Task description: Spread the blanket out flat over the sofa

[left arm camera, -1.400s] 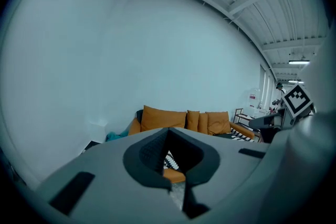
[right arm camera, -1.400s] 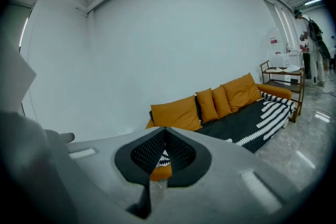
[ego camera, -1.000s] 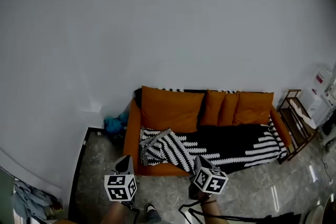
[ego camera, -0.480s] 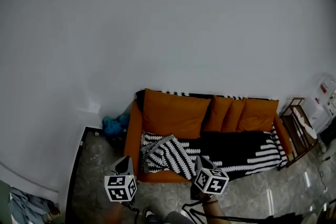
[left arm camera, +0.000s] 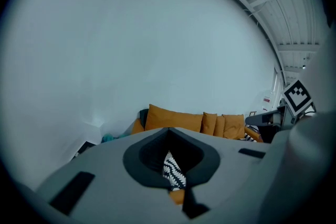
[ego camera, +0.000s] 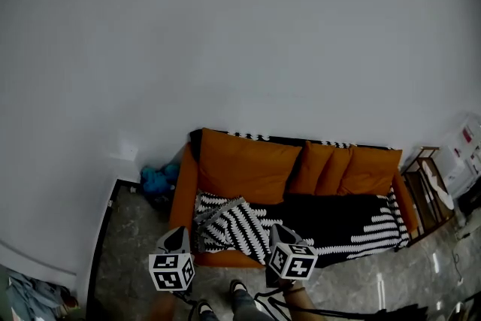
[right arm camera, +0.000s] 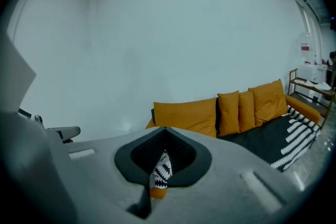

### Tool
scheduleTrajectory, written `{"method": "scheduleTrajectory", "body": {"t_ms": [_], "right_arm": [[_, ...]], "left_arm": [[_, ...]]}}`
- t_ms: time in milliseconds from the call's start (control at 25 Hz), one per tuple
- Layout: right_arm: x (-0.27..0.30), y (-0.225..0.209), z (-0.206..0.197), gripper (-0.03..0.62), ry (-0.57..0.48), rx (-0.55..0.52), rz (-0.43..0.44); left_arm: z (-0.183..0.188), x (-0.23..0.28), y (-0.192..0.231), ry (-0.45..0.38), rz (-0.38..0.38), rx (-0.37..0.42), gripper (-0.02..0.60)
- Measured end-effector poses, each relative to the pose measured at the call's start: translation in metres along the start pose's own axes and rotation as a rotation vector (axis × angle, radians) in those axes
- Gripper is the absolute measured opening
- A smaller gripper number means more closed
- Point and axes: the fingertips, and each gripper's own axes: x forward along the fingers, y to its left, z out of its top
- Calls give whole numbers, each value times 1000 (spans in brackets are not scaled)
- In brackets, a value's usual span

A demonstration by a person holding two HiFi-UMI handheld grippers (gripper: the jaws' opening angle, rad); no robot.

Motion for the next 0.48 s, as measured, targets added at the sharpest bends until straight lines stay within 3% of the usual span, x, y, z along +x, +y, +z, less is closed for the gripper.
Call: {"method": "scheduleTrajectory", "body": {"t_ms": [480], "right_arm": [[34,-22,8,5,50,-38,12]], "left_arm": [[-9,46,-15,48,9,-29,-9]]}}
